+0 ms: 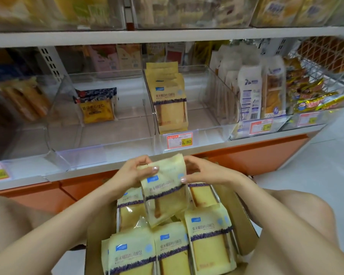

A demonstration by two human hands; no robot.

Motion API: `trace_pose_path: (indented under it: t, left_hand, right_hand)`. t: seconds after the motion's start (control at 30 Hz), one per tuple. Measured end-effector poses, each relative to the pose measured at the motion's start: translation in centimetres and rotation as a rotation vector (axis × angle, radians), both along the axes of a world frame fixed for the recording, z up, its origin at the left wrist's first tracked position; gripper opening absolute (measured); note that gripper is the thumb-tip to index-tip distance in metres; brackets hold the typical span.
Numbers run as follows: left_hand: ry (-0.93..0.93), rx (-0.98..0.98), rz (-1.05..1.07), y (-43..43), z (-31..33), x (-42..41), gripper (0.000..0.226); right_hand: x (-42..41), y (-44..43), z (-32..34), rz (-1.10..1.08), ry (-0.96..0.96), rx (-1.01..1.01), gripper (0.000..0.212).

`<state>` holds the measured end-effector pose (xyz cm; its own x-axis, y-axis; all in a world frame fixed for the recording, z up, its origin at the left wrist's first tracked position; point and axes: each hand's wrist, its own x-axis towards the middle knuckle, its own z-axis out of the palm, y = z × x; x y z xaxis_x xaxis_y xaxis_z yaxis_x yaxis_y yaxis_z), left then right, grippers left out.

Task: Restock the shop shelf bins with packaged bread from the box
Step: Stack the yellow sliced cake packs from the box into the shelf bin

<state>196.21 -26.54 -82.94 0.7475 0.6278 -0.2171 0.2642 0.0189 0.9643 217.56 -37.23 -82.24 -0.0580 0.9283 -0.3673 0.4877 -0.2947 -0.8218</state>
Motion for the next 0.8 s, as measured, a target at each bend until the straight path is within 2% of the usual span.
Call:
trace_pose_path:
  t: [0.13, 0.27, 0.4, 0.47, 0.6, 0.8]
  left_hand:
    - [-0.130, -0.118, 0.120, 1.3, 1.4, -0.4, 0.040]
    - [-0.244, -0.170, 0.221, 1.6, 2.9, -0.1, 0.025]
    - [-0.259, -0.157, 0.314, 1.6, 3.7, 0.4, 0.015]
    - [-0.252, -0.114, 0.277, 1.8, 4.2, 0.5, 0.015]
    - [-0.262, -0.114, 0.160, 2.6, 5.8, 0.4, 0.047]
    - [-0.245, -0.030, 0.182, 2.8, 6.7, 0.4, 0.034]
  right_hand:
    - [0.2, -0.2, 0.0, -0.008, 0.088, -0.001, 0.070]
    - [0.0, -0.4, -0.2, -0.067, 0.226, 0.034, 0.074]
    - [-0.5, -0.5, 0.1, -0.174, 0.393, 0.107, 0.065]
    - [-0.5, -0.6, 0.4, -0.200, 0.405, 0.134, 0.071]
    - [0.7, -0.5, 1.9, -0.321, 0.480, 0.250, 0.064]
    - [3.7, 1.5, 5.1, -0.580, 0.515, 0.493, 0.049]
